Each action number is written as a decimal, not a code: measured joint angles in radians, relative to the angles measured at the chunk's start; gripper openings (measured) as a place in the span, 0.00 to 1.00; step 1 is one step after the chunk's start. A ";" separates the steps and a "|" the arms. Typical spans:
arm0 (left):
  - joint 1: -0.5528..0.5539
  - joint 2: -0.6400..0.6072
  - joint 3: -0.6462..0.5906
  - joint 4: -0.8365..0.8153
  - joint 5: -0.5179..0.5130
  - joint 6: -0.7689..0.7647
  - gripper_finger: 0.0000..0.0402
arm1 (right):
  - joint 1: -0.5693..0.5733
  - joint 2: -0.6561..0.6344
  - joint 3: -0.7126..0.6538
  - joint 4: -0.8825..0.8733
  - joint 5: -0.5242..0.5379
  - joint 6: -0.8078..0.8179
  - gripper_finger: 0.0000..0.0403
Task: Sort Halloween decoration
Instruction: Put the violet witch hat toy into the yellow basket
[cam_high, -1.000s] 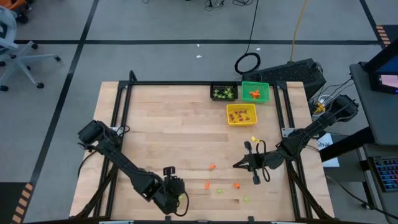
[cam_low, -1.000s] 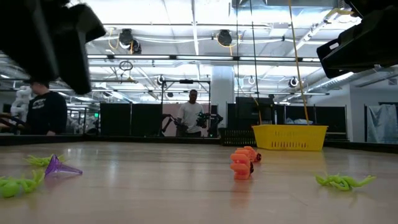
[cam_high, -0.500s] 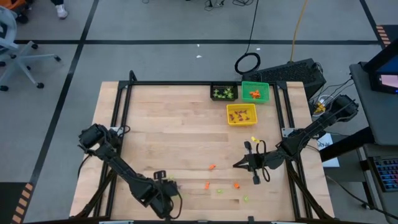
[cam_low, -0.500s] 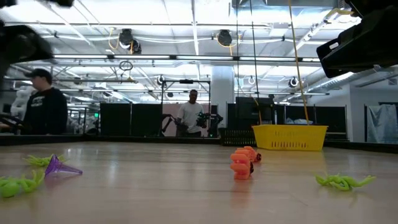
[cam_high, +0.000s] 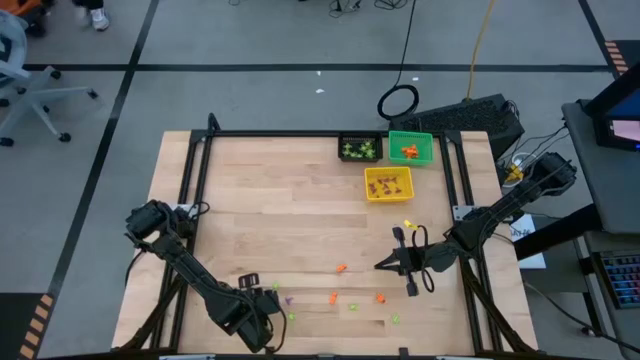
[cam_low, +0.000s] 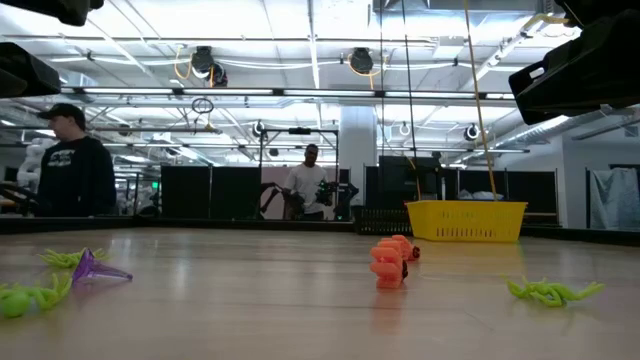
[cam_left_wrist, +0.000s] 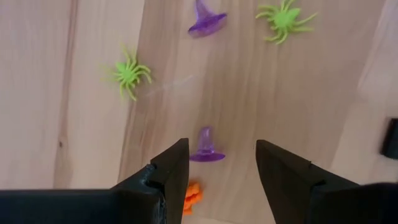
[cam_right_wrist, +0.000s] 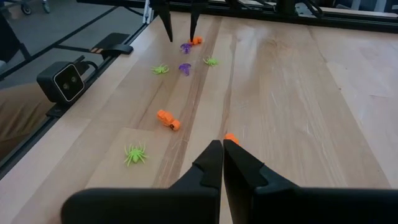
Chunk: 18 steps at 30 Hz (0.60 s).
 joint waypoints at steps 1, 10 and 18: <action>0.000 0.003 0.000 -0.007 0.000 0.000 0.45 | 0.000 0.000 0.000 0.000 0.000 0.000 0.00; -0.008 0.008 -0.016 -0.002 -0.015 0.000 0.45 | 0.000 0.000 0.000 0.000 0.000 0.000 0.00; -0.008 0.008 -0.083 0.050 -0.004 -0.009 0.45 | 0.000 0.000 0.000 0.000 0.000 0.000 0.00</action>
